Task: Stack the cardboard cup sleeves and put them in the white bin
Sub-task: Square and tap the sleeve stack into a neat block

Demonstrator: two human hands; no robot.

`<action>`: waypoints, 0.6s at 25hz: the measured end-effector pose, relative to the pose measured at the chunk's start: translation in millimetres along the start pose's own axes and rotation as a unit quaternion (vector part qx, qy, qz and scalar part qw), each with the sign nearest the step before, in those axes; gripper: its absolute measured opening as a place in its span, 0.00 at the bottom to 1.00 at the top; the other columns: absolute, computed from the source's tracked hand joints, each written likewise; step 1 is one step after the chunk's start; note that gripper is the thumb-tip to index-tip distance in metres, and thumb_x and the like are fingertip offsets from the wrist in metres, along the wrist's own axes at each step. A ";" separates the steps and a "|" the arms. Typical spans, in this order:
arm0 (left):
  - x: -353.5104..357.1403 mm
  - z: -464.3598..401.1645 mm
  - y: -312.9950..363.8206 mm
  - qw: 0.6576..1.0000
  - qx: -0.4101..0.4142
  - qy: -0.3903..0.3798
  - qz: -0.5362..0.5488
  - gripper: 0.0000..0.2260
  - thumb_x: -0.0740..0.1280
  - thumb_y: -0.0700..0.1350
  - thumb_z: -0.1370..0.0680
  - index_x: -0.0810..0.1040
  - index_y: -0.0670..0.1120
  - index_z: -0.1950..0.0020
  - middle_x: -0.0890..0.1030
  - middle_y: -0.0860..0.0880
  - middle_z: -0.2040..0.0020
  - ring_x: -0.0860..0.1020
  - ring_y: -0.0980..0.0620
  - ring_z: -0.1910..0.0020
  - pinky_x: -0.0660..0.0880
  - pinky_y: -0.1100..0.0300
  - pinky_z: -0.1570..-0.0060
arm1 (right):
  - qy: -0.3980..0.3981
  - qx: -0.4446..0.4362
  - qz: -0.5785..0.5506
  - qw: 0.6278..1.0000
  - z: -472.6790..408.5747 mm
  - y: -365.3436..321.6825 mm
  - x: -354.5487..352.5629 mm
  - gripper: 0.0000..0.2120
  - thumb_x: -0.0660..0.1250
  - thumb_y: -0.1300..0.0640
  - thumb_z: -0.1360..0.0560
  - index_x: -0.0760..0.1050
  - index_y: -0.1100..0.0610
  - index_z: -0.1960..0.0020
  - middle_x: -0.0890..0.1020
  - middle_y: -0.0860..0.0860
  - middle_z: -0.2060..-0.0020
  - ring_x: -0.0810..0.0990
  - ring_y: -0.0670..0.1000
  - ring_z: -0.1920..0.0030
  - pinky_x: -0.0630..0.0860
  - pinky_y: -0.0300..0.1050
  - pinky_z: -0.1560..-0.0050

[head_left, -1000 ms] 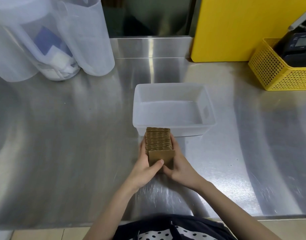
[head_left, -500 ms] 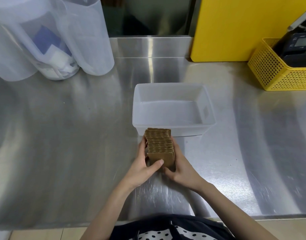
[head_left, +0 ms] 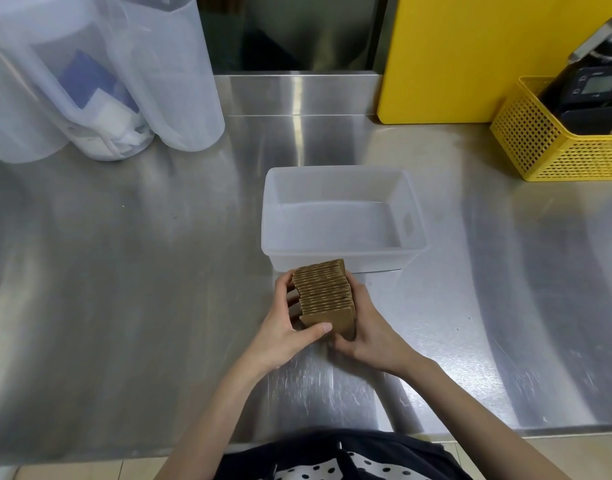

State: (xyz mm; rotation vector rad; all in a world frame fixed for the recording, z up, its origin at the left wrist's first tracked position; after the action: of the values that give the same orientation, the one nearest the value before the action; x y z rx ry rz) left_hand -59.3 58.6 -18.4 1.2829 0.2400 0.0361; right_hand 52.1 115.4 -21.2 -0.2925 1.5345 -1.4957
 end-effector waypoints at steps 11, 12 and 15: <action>-10.2 3.8 -2.9 0.999 0.039 -0.013 0.014 0.34 0.73 0.40 0.35 0.56 0.65 0.43 0.68 0.57 0.42 0.73 0.71 0.49 0.71 0.74 0.53 | -0.037 -0.052 0.179 0.982 -6.4 -22.4 -15.6 0.44 0.68 0.58 0.39 0.50 0.52 0.29 0.64 0.55 0.44 0.64 0.53 0.41 0.67 0.46 0.36; -12.6 5.0 -6.3 0.999 0.031 -0.015 0.010 0.34 0.73 0.40 0.34 0.56 0.65 0.44 0.67 0.57 0.41 0.73 0.70 0.48 0.71 0.74 0.53 | -0.045 -0.053 0.204 0.977 -8.1 -22.7 -13.7 0.44 0.68 0.58 0.38 0.49 0.52 0.28 0.64 0.55 0.43 0.63 0.54 0.41 0.67 0.47 0.37; -28.0 11.2 -18.8 1.000 -0.006 0.002 -0.024 0.33 0.73 0.42 0.34 0.54 0.66 0.45 0.66 0.58 0.40 0.71 0.64 0.43 0.70 0.72 0.47 | -0.055 -0.069 0.264 0.960 -12.6 -24.5 -6.1 0.45 0.67 0.57 0.37 0.46 0.51 0.27 0.64 0.56 0.40 0.63 0.54 0.41 0.63 0.42 0.37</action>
State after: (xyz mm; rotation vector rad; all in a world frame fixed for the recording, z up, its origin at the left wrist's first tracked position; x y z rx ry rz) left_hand -86.4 38.1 -29.0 1.2641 0.2731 -0.0013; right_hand 35.6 122.4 0.7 -0.0345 1.4822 -0.9403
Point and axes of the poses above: each hand's wrist, its own z-axis away from the middle knuckle, its own x-axis out of the palm, y = z × x, the point moved 7 cm from there along -z, towards the middle knuckle
